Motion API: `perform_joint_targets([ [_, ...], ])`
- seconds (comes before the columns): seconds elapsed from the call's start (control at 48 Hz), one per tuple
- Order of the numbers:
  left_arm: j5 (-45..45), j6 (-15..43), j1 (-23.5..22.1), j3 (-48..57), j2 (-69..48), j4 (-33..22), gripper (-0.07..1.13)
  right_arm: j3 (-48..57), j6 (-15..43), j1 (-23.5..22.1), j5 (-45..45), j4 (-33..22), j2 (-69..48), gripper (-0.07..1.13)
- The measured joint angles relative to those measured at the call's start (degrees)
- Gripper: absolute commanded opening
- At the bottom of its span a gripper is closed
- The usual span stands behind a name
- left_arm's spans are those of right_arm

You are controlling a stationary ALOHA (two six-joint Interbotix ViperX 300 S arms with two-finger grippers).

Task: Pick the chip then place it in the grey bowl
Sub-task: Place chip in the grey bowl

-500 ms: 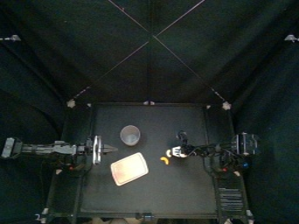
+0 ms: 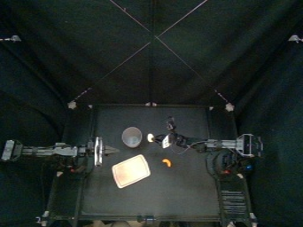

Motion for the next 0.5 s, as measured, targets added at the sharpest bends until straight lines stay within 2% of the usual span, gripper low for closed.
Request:
perform_joint_targets([
  [0.188,0.0,0.0,0.6,0.4,0.0,0.0,0.00,-9.3,0.1,0.0,-6.4,-5.5,9.8,0.41],
  [0.5,0.1,0.0,0.8,0.9,0.0,0.0,0.00,-20.0,0.2,-0.3,-6.4,-9.0,23.5,0.41],
])
